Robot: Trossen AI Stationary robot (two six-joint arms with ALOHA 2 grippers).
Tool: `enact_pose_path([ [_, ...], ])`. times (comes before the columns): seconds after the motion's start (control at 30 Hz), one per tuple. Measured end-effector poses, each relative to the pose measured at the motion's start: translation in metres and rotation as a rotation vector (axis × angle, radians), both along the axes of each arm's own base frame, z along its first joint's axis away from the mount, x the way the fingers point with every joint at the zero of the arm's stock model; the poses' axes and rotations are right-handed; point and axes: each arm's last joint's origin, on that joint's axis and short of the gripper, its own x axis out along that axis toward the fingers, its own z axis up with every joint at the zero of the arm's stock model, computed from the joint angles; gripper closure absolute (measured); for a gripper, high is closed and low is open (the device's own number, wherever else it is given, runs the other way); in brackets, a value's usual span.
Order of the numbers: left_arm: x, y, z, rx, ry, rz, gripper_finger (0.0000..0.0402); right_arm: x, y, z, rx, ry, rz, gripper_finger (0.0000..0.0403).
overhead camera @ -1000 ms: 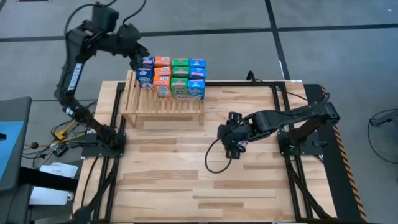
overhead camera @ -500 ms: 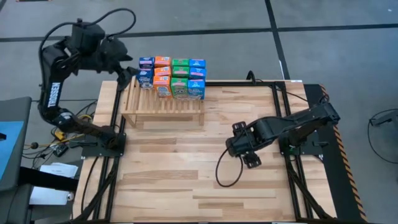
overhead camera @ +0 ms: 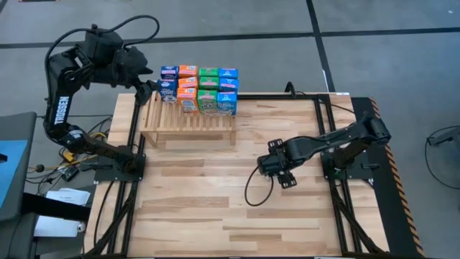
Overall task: Stack cereal on shelf
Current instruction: Put the blue cereal box on the shelf aligned with the other blue cereal boxes
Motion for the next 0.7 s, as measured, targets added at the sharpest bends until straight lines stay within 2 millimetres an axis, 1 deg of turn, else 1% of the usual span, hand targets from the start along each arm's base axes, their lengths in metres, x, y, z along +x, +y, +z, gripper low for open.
enact_pose_path([
  [0.1, 0.000, 0.000, 0.000, -0.010, -0.008, -0.017, 0.0090, 0.000, -0.002, -0.010, 0.006, -0.004, -0.015, 0.0017],
  [0.2, 0.001, -0.001, 0.000, -0.014, -0.013, -0.048, 0.0090, 0.001, 0.000, -0.011, 0.024, -0.029, -0.027, 0.0028],
  [0.47, 0.001, -0.001, 0.000, -0.013, -0.017, -0.075, 0.0090, 0.002, 0.001, -0.011, 0.036, -0.032, -0.054, 0.0108],
  [0.57, 0.004, -0.001, -0.002, -0.034, -0.023, -0.099, 0.0090, 0.002, 0.001, -0.011, 0.038, -0.036, -0.073, 0.0128],
  [0.7, 0.010, 0.002, -0.011, -0.084, -0.019, -0.154, 0.0090, 0.002, 0.001, -0.011, 0.041, -0.039, -0.094, 0.0149],
])
